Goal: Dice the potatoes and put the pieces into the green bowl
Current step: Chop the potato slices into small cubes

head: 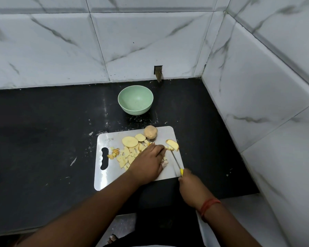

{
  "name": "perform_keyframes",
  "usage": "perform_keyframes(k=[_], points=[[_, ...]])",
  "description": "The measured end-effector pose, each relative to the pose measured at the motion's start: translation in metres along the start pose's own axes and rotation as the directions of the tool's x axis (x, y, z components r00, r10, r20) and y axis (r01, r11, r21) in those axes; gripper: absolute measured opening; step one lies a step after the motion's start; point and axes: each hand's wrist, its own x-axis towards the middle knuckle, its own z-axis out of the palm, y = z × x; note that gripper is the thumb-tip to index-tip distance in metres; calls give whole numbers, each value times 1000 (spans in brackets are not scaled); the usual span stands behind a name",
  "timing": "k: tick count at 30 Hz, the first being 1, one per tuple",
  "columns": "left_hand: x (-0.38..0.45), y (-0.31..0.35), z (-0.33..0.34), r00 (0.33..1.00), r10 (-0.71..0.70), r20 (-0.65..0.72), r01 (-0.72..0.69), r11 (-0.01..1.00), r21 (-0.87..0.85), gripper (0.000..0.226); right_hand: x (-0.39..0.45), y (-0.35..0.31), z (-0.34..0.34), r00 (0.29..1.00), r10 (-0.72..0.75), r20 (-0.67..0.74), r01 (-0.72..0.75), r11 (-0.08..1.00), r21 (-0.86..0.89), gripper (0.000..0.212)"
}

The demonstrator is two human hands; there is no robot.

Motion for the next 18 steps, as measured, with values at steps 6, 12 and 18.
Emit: perform_keyframes(k=[6,12,18], points=[[-7,-9,4,1000,3,-7,-3,999,32,63,10,-12,-9,998,-64,-13,63,994,-86,29],[-4,-9,1,1000,14,-11,-13,996,91,59,17,-23,-11,998,-61,35,64,992,-104,24],[-6,-2,0,1000,-9,-14,10,989,146,62,23,-27,-7,997,-56,57,62,990,-126,25]])
